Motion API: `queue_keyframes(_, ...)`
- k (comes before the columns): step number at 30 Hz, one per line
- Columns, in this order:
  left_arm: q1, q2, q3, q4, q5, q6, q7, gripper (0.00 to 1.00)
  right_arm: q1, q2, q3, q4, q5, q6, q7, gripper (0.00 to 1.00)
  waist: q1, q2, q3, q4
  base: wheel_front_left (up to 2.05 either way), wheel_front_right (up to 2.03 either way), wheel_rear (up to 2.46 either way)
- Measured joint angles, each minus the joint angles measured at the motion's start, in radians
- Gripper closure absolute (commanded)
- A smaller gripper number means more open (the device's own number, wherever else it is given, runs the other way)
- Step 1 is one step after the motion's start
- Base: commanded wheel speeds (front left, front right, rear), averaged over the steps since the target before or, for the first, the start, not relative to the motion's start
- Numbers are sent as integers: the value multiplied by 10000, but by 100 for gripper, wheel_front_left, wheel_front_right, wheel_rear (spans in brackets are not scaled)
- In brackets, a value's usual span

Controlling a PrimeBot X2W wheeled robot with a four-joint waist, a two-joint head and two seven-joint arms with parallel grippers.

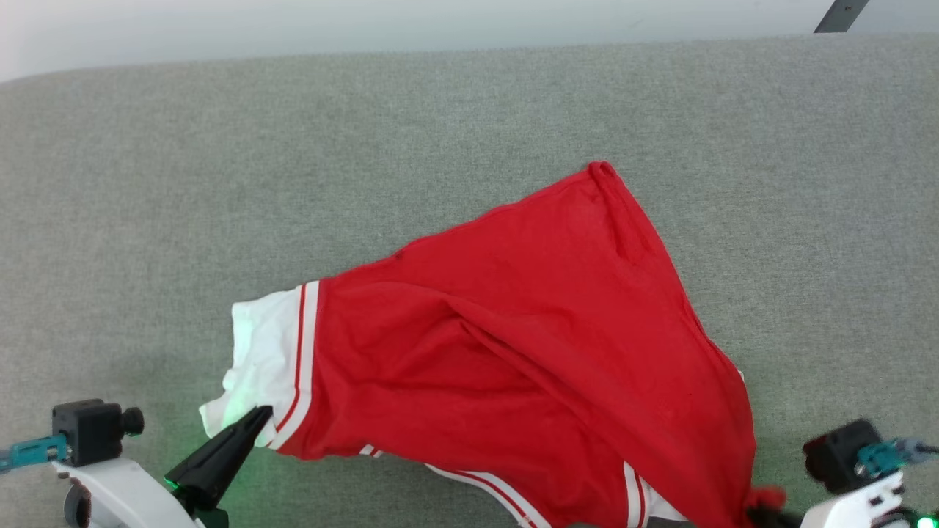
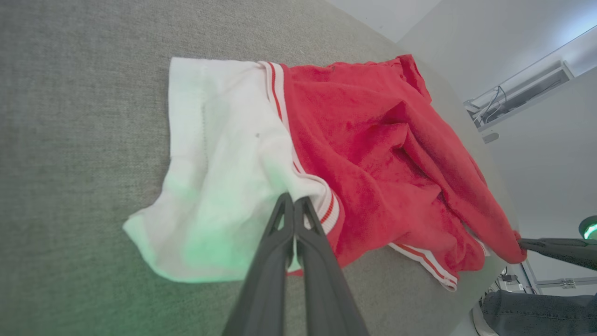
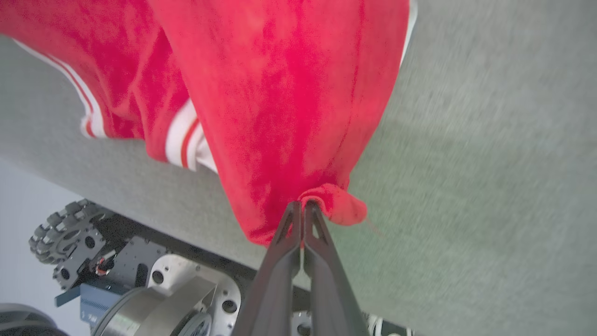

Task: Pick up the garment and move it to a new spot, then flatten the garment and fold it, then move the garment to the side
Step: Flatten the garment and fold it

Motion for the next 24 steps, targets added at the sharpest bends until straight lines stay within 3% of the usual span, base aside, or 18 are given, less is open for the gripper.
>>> queue_keyframes(1, 8, -10, -2, 6, 0, 0, 0, 100, -203, -84, 42, -21, -46, 0, -217, 0, 0, 1, -14, -9, 0, 0, 0)
queue_keyframes(9, 81, -127, 226, -105, 73, 0, 0, 100, -983, -485, -1220, -1409, -123, 0, -282, 0, 0, 0, 124, 225, 0, 0, 0)
queue_keyframes(14, 47, -188, 360, -236, 123, 0, 0, 100, -2726, -769, -1755, -1651, -221, 0, -268, 0, 0, 0, 350, 519, 0, 0, 0)
queue_keyframes(17, -51, -213, 387, -280, 144, 0, 0, 100, -4172, -901, -1306, -941, -677, 2, -807, 0, 0, 0, 528, 687, 0, 0, 0)
queue_keyframes(24, -304, -217, 359, -339, 159, 0, 2, 100, -7052, 10, 265, 2247, -2056, 0, -2324, 0, 0, 0, 1003, 991, 0, 0, 0)
